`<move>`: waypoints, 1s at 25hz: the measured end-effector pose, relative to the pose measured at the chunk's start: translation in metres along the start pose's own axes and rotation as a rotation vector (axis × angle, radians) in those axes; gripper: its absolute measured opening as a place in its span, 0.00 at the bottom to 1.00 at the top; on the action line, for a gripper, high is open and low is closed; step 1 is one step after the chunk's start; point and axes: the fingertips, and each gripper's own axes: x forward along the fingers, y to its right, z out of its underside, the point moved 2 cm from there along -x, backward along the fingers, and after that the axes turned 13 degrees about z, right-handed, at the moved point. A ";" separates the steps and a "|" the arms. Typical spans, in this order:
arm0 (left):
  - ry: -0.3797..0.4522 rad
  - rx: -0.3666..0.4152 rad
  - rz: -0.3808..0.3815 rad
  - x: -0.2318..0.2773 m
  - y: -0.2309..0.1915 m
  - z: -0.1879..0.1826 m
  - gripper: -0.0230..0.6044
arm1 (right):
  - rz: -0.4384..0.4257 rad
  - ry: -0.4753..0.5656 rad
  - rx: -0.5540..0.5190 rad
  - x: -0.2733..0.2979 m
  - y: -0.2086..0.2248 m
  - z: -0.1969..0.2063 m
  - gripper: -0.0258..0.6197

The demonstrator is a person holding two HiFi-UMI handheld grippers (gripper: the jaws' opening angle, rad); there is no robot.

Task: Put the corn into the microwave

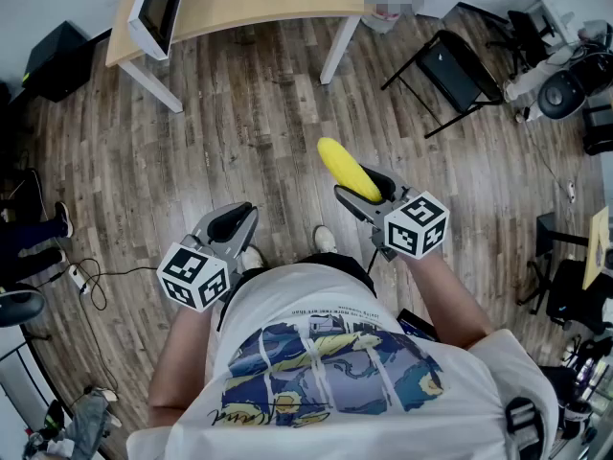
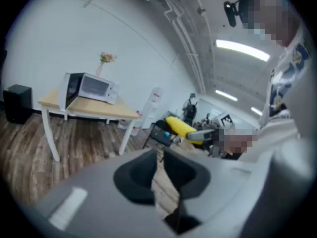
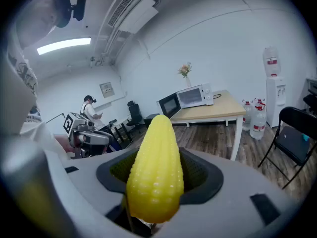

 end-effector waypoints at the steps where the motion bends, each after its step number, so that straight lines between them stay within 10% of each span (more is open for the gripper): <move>1: 0.005 -0.006 -0.002 -0.015 -0.005 0.001 0.12 | 0.002 0.006 -0.008 0.005 -0.013 -0.003 0.43; 13: -0.070 0.031 0.022 -0.117 -0.056 0.029 0.11 | 0.062 -0.061 0.036 0.044 -0.122 0.011 0.43; 25: -0.056 0.104 -0.002 -0.064 -0.134 -0.072 0.05 | 0.039 -0.052 -0.038 0.155 -0.066 -0.075 0.43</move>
